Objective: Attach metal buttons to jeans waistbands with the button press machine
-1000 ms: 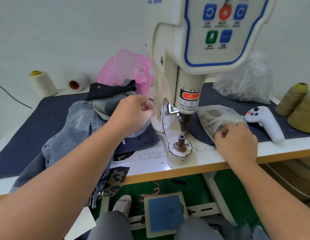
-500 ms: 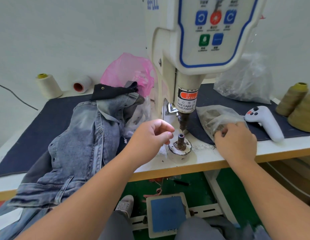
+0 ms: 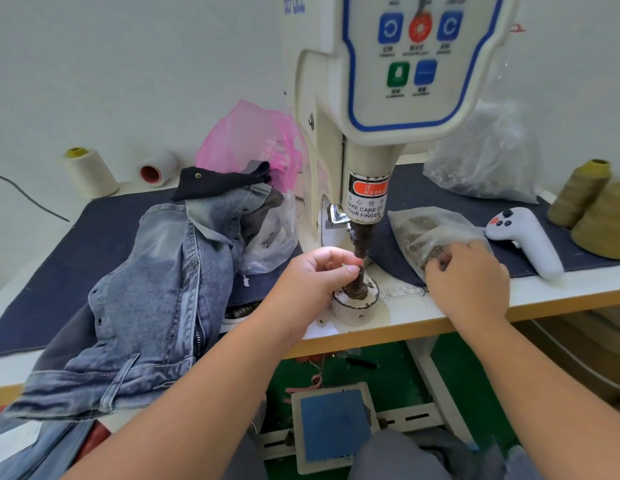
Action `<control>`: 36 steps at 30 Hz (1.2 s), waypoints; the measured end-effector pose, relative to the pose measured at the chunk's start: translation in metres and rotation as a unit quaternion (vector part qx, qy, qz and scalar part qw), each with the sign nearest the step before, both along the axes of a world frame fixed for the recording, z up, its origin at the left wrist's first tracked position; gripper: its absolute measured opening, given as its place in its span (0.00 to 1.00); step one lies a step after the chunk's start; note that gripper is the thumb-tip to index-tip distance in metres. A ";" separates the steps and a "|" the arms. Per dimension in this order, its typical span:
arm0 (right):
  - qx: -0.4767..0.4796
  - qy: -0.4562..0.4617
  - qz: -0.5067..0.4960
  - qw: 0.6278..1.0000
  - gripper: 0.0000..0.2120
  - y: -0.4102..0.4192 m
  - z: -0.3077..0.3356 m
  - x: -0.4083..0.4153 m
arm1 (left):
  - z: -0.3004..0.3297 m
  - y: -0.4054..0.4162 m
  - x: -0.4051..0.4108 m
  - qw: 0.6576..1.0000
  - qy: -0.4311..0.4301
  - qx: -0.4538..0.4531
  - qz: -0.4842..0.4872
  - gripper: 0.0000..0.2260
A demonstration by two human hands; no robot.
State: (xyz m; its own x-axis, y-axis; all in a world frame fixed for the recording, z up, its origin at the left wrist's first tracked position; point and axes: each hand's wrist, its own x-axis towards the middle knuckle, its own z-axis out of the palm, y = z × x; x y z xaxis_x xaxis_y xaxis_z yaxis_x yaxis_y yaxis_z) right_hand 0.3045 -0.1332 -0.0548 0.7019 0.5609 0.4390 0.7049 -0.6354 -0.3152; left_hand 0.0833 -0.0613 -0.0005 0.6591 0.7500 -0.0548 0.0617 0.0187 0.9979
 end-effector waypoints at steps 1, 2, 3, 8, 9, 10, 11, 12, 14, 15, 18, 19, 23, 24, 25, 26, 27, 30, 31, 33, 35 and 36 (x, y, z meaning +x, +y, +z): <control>0.002 0.000 0.000 1.000 0.08 0.000 0.000 0.000 | 0.000 0.000 0.000 1.000 -0.001 -0.004 -0.001 0.07; 0.004 -0.001 0.000 1.000 0.08 0.000 0.000 0.000 | 0.001 0.000 0.000 1.000 -0.002 -0.008 -0.001 0.08; 0.006 -0.001 0.000 1.000 0.08 0.000 0.000 0.000 | 0.000 0.000 0.000 1.000 -0.004 -0.012 -0.001 0.08; 0.006 -0.003 0.000 1.000 0.08 0.000 0.000 0.000 | 0.001 0.000 -0.002 1.000 -0.008 -0.019 0.003 0.08; 0.006 -0.003 0.000 1.000 0.08 0.000 0.000 0.000 | 0.000 0.000 -0.003 1.000 -0.006 -0.016 0.003 0.08; 0.005 -0.004 0.000 1.000 0.08 -0.001 -0.001 0.000 | 0.000 0.000 -0.003 1.000 -0.001 -0.009 0.004 0.08; 0.005 -0.005 0.000 1.000 0.08 -0.001 -0.001 0.000 | 0.000 0.000 -0.004 1.000 0.005 0.004 0.007 0.08; 0.005 -0.006 0.001 1.000 0.08 -0.001 -0.001 0.000 | -0.001 0.001 -0.004 1.000 0.013 0.022 0.012 0.08; 0.006 -0.008 0.003 1.000 0.08 -0.001 -0.001 0.000 | -0.001 0.002 -0.004 0.997 0.028 0.063 0.033 0.08; 0.005 -0.009 0.004 1.000 0.08 -0.001 0.000 -0.001 | -0.002 0.002 -0.005 0.995 0.034 0.081 0.043 0.08; 0.003 -0.008 0.003 1.000 0.08 -0.002 0.000 -0.001 | -0.002 0.003 -0.005 0.993 0.038 0.103 0.046 0.09; 0.004 -0.007 0.003 1.000 0.08 -0.002 0.000 -0.001 | -0.002 0.003 -0.005 0.992 0.040 0.107 0.045 0.10; 0.007 -0.007 0.006 1.000 0.08 -0.003 0.001 -0.002 | -0.003 0.004 -0.005 0.992 0.044 0.110 0.032 0.10; 0.006 -0.008 0.007 1.000 0.08 -0.003 0.002 -0.002 | -0.003 0.005 -0.006 0.992 0.050 0.113 0.029 0.09; 0.005 -0.008 0.007 1.000 0.08 -0.003 0.002 -0.002 | -0.002 0.006 -0.007 0.991 0.060 0.119 0.030 0.08; 0.003 -0.007 0.009 1.000 0.09 -0.003 0.002 -0.002 | 0.000 0.008 -0.008 0.989 0.072 0.125 0.034 0.07; 0.001 -0.005 0.010 1.000 0.09 -0.004 0.003 -0.002 | 0.003 0.011 -0.010 0.987 0.084 0.128 0.040 0.05; -0.023 0.016 0.019 0.999 0.10 -0.003 0.007 -0.001 | 0.025 0.023 -0.016 0.977 0.144 0.154 0.040 0.03; -0.037 0.028 0.025 0.999 0.10 -0.004 0.011 -0.001 | 0.034 0.026 -0.019 0.966 0.181 0.183 0.030 0.03; -0.074 0.068 0.041 0.994 0.10 -0.005 0.020 0.001 | 0.048 0.032 -0.025 0.940 0.247 0.234 0.003 0.03; -0.120 0.125 0.050 0.984 0.12 -0.004 0.029 0.004 | 0.055 0.035 -0.029 0.913 0.308 0.266 -0.013 0.04; -0.141 0.151 0.048 0.977 0.14 -0.002 0.032 0.005 | 0.057 0.037 -0.030 0.897 0.341 0.281 -0.021 0.04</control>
